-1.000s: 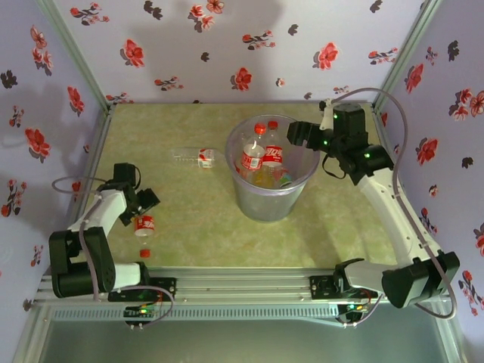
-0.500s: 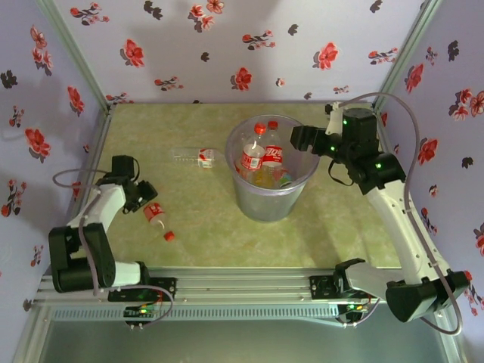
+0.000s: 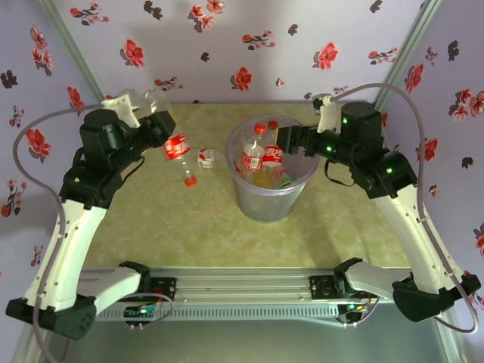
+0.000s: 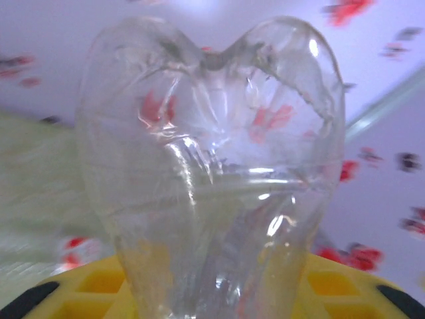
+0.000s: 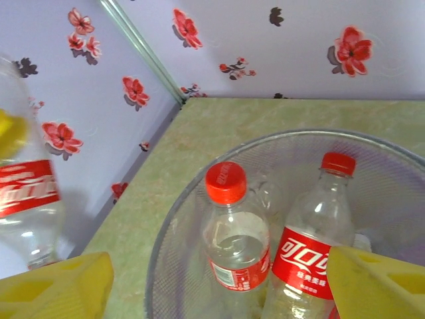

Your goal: Put the plastic bottles in the bin

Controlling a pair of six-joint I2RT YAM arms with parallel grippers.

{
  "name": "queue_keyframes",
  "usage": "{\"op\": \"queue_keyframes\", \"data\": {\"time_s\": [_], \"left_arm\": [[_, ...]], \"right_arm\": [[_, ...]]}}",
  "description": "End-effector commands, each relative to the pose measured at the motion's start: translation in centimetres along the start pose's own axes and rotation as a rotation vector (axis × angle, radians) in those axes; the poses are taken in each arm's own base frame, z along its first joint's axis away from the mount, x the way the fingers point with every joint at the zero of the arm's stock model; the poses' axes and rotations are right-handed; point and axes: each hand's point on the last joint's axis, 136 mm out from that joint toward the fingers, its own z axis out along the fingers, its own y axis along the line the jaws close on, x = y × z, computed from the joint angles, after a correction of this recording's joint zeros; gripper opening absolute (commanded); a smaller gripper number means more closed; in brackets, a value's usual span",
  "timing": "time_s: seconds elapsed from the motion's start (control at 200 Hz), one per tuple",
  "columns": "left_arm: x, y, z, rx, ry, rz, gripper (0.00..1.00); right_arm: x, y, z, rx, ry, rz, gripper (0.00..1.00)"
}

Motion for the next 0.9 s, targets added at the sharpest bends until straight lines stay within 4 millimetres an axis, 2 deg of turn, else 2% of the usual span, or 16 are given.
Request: {"op": "queue_keyframes", "data": {"time_s": [0.0, 0.095, 0.205, 0.3, 0.4, 0.475, 0.58, 0.695, 0.895], "left_arm": [[-3.0, -6.3, 1.1, 0.159, -0.126, 0.116, 0.32], [-3.4, -10.8, 3.2, 0.265, -0.168, 0.183, 0.30], [-1.7, -15.4, 6.5, 0.341, -0.182, 0.267, 0.28], [0.1, -18.1, 9.3, 0.379, -0.195, 0.301, 0.23], [1.9, -19.9, 11.9, 0.409, -0.216, 0.308, 0.20], [3.3, -20.9, 13.3, 0.417, -0.217, 0.322, 0.20], [5.1, -22.0, 14.4, 0.419, -0.208, 0.356, 0.19], [7.2, -21.9, 15.7, 0.404, -0.163, 0.369, 0.19], [10.3, -20.9, 17.7, 0.375, -0.091, 0.347, 0.19]], "right_arm": [[-0.6, -1.0, -1.0, 0.057, -0.040, 0.011, 0.84], [-1.3, -2.3, -1.5, 0.095, -0.078, 0.038, 0.84], [-1.5, -4.3, -2.3, 0.159, -0.120, 0.069, 0.84], [-1.7, -6.5, -3.3, 0.222, -0.175, 0.117, 0.84], [-2.0, -9.0, -4.4, 0.301, -0.243, 0.179, 0.84], [-1.6, -10.7, -4.6, 0.357, -0.242, 0.213, 0.84], [-0.3, -12.5, -3.3, 0.389, -0.165, 0.248, 0.79], [1.7, -13.5, -1.2, 0.364, -0.064, 0.296, 0.64], [3.5, -14.6, 0.8, 0.350, 0.015, 0.330, 0.54]]}}
